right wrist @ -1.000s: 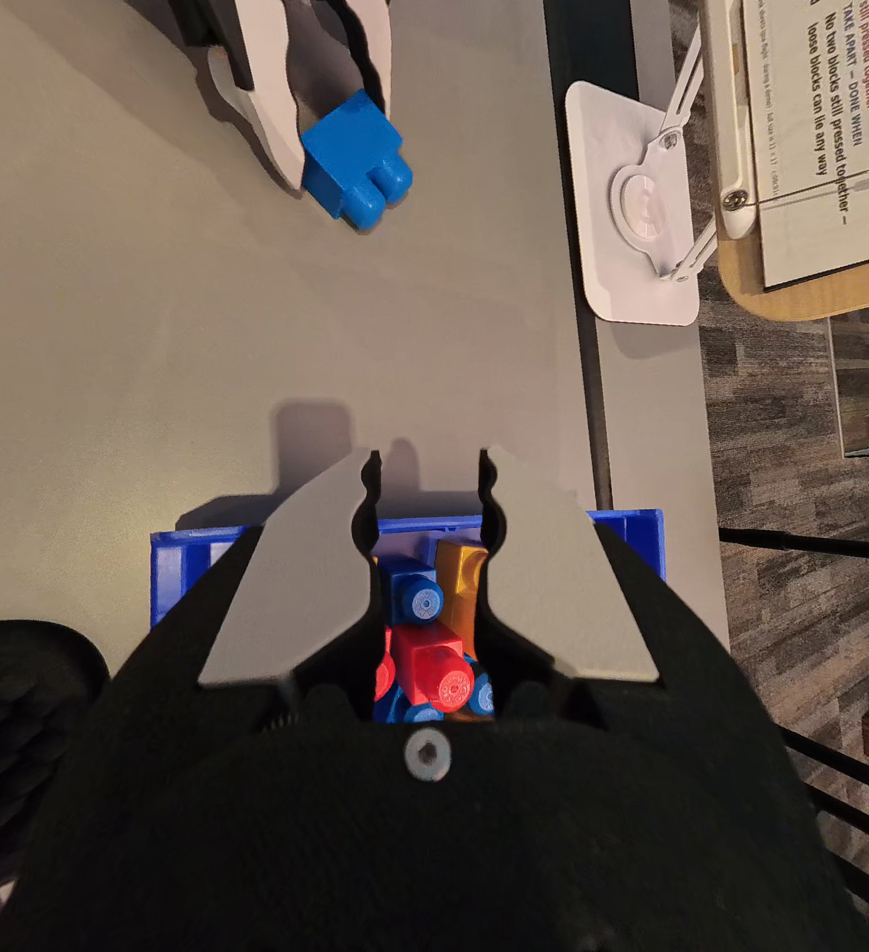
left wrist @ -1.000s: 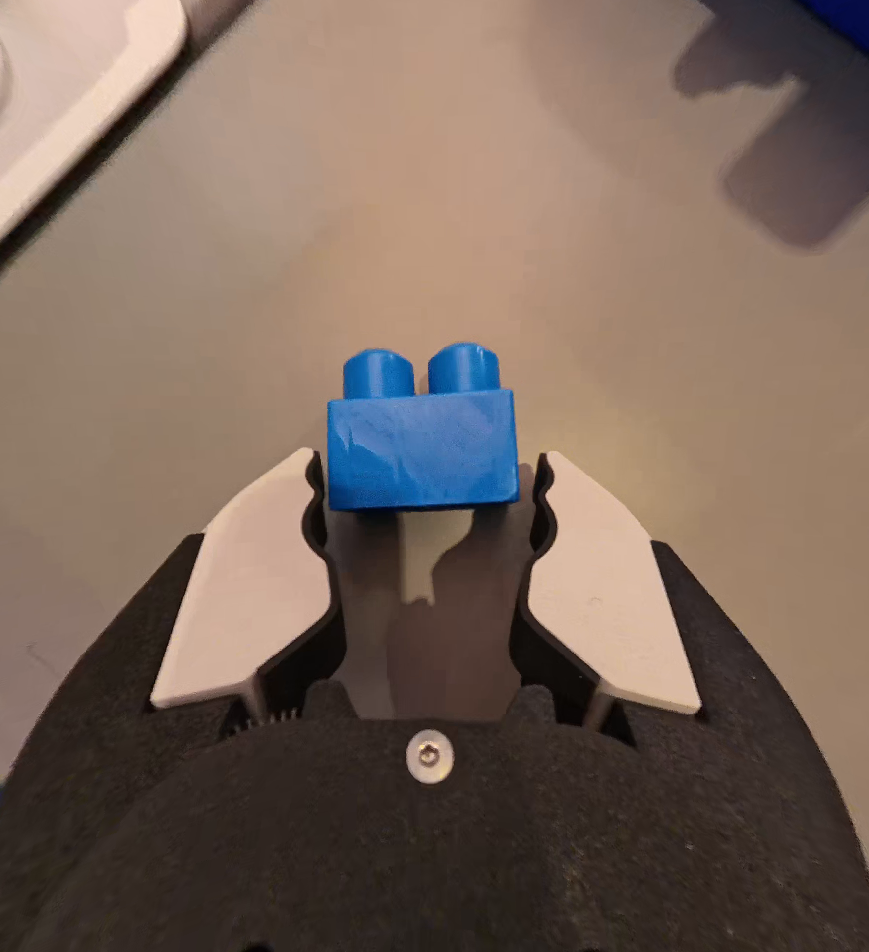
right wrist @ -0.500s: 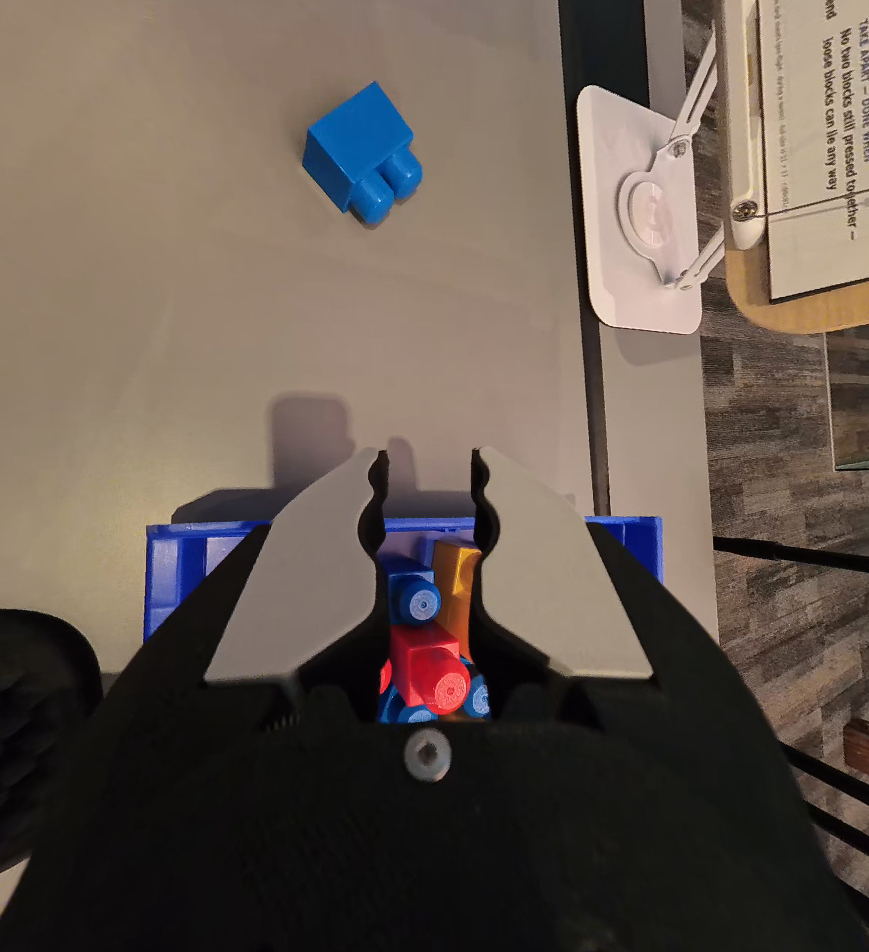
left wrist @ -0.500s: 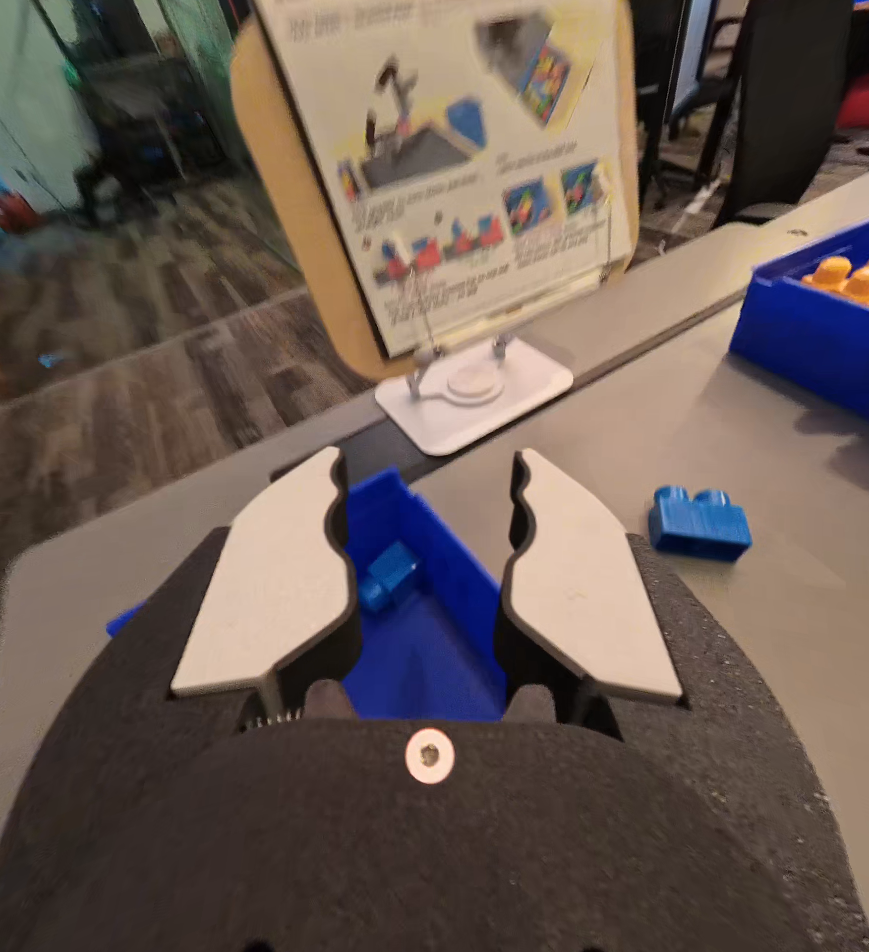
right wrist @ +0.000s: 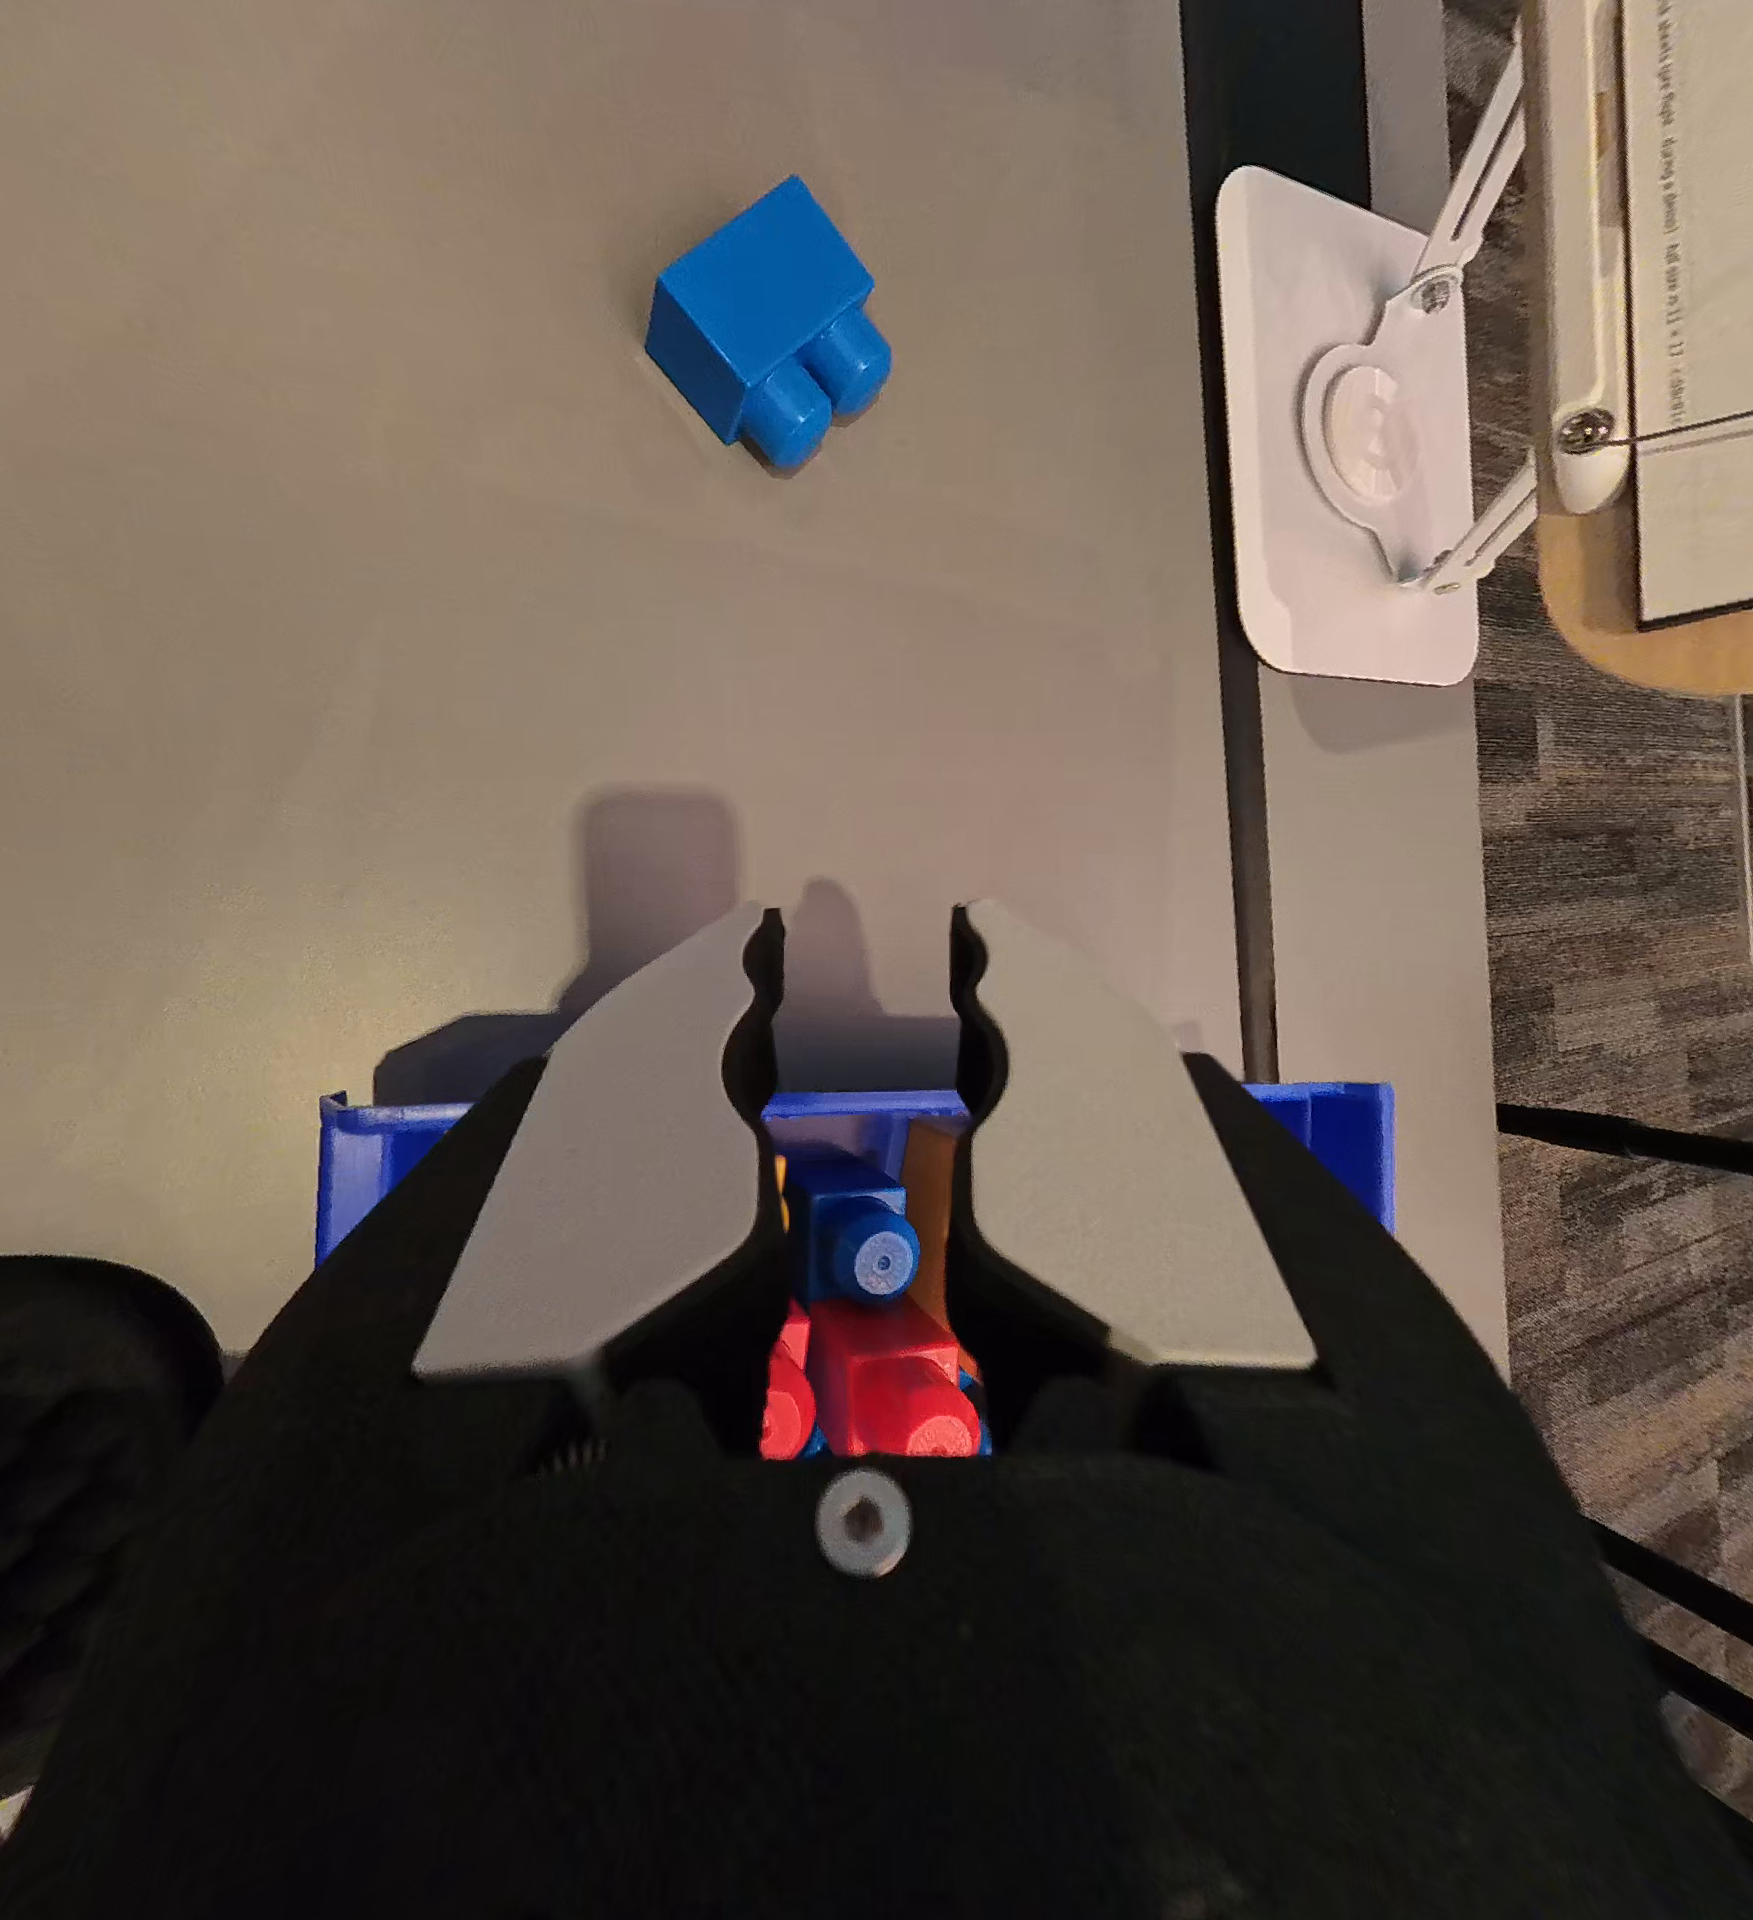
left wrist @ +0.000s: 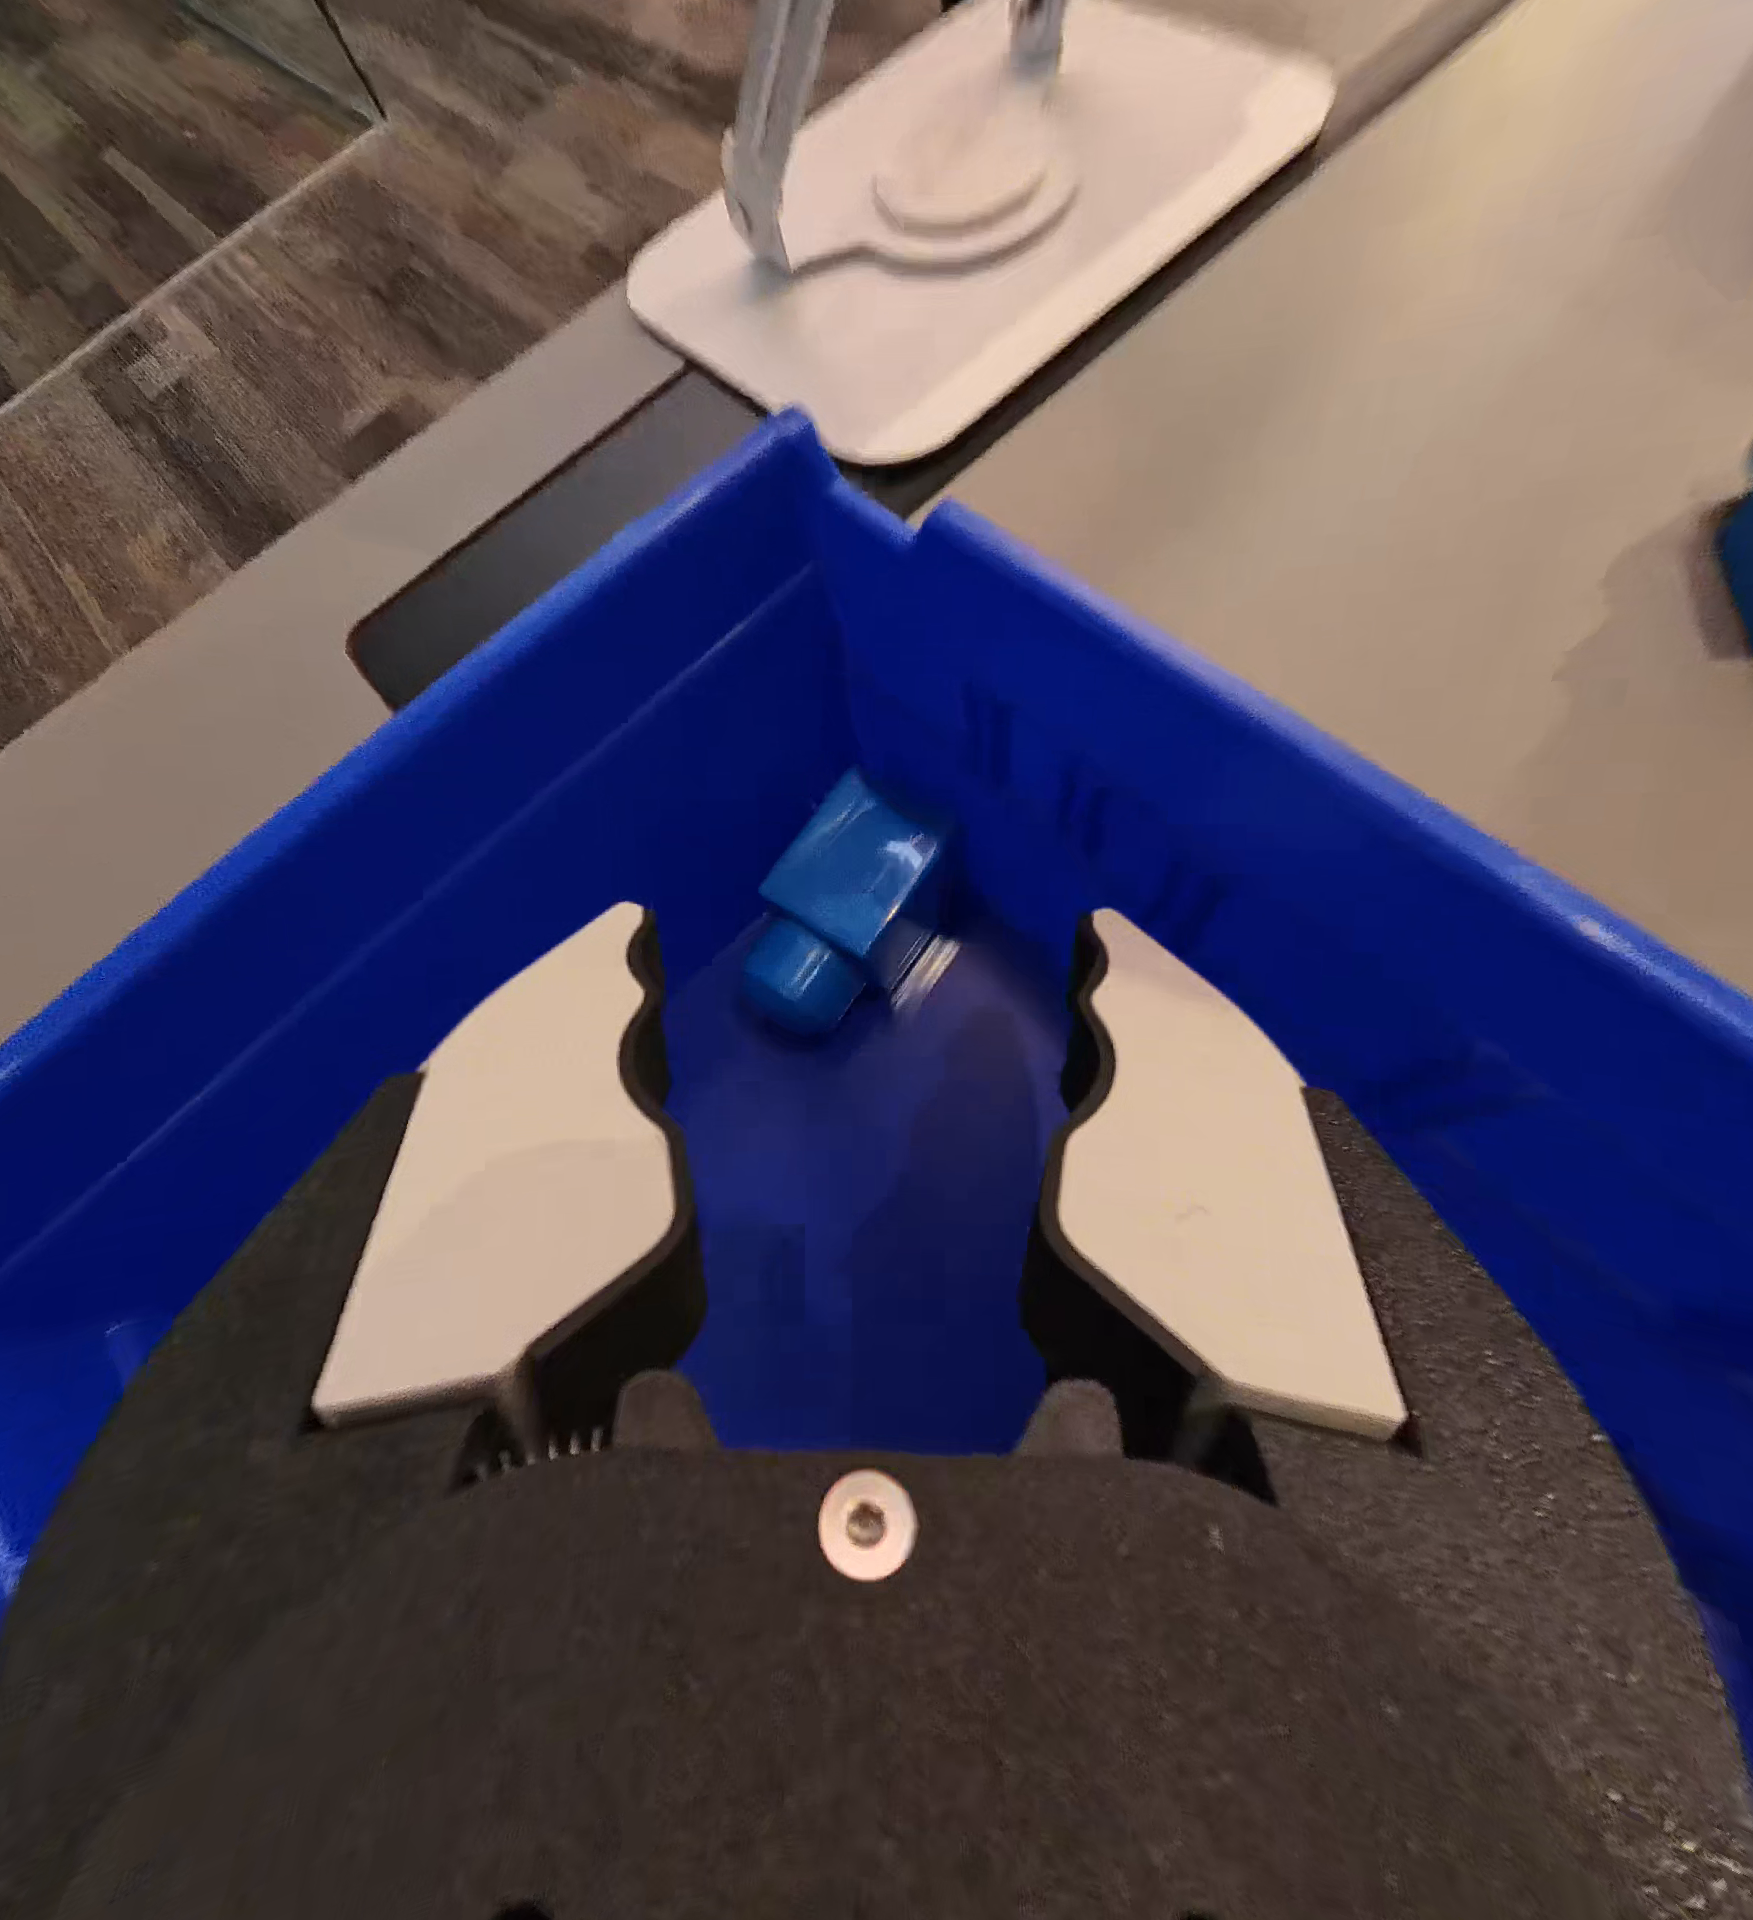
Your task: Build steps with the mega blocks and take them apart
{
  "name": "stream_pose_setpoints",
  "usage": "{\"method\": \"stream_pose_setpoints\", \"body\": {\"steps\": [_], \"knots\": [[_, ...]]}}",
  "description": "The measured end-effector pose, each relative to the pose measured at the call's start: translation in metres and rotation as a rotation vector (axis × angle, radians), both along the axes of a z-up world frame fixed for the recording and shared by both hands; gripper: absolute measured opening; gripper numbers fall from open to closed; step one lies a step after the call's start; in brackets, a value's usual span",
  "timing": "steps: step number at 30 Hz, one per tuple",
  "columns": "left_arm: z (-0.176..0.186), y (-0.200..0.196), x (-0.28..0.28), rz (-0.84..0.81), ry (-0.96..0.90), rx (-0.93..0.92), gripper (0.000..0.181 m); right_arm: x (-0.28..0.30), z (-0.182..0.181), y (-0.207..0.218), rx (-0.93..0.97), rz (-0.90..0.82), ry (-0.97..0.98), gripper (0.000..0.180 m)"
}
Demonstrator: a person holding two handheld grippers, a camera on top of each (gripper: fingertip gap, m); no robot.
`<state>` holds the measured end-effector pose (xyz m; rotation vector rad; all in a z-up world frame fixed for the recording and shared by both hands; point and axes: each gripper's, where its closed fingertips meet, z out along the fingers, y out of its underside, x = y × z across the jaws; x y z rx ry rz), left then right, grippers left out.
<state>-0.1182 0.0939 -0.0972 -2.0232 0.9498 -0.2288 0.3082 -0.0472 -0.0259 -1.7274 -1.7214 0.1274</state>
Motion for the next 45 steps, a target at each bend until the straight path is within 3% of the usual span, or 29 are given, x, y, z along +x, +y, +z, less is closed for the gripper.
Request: {"method": "stream_pose_setpoints", "body": {"steps": [5,12,22,27,30,34,40,45], "knots": [[-0.027,0.000,0.002,-0.039,0.139,-0.087,0.070,0.001,-0.003,0.000,-0.014,0.001,-0.007,0.032],[-0.045,0.012,0.000,-0.034,0.247,-0.185,0.075,0.005,-0.011,0.004,-0.041,-0.012,-0.036,0.032],[-0.051,0.026,0.004,-0.113,0.210,-0.198,0.056,0.004,-0.021,0.005,-0.067,-0.006,-0.072,0.032],[-0.047,0.029,0.009,-0.084,0.079,-0.227,0.051,0.003,-0.024,0.004,-0.075,0.001,-0.082,0.032],[-0.047,0.024,0.003,-0.082,0.103,-0.250,0.039,0.003,-0.025,0.004,-0.076,0.002,-0.089,0.032],[-0.043,0.015,-0.003,-0.062,0.142,-0.270,0.038,0.000,-0.023,0.002,-0.073,0.014,-0.081,0.031],[-0.011,0.002,-0.015,0.006,0.127,-0.181,0.036,-0.002,-0.021,0.000,-0.067,0.027,-0.072,0.031],[0.067,-0.016,-0.010,0.023,0.020,-0.028,0.036,-0.001,-0.013,-0.002,-0.043,0.028,-0.061,0.031]]}}
